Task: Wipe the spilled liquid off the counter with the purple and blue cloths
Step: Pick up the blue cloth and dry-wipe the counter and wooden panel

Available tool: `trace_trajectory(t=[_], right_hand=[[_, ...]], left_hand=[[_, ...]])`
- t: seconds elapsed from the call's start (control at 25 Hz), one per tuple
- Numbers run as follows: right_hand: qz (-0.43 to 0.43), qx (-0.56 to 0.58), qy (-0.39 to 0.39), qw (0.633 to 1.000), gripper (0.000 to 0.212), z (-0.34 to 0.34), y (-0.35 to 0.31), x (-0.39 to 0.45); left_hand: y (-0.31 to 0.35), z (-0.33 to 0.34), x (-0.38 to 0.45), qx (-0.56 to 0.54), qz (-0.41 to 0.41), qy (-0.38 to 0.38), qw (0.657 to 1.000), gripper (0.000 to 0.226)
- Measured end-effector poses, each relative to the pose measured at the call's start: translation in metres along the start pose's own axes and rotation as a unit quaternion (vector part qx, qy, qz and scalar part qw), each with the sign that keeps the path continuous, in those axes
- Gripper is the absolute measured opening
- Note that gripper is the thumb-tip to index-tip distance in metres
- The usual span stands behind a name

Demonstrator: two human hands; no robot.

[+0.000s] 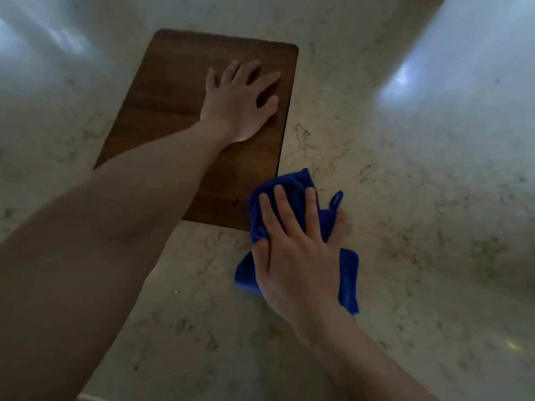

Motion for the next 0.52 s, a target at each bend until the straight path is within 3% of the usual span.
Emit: trace_trajectory(t=[0.24,0.36,0.52], right_hand=[[-0.085,0.024,-0.07,0.994,0.061,0.002,0.0,-0.025],[-0.139,0.032,-0.079,0.987,0.06,0.001,0.001,-0.054],[-0.171,0.044,-0.062,0.982,0.059,0.003,-0.002,-0.115]], left_hand=[[-0.011,-0.002,-0.084,0.022,-0.059,-0.061,0.996,0.057],[-0.014,-0.009,-0.143,0.049,-0.059,-0.054,0.996,0.056],[0.007,-0.018,-0.23,-0.007,-0.073,-0.022,0.997,0.056]])
Point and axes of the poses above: each hand's wrist, its own x-axis towards the middle knuckle, its own z-axis out of the palm, y = z × x, the point moved 6 cm from there along x, towards the middle knuckle, and after that the axes turned 11 degrees about -z, right-handed, at the moved point
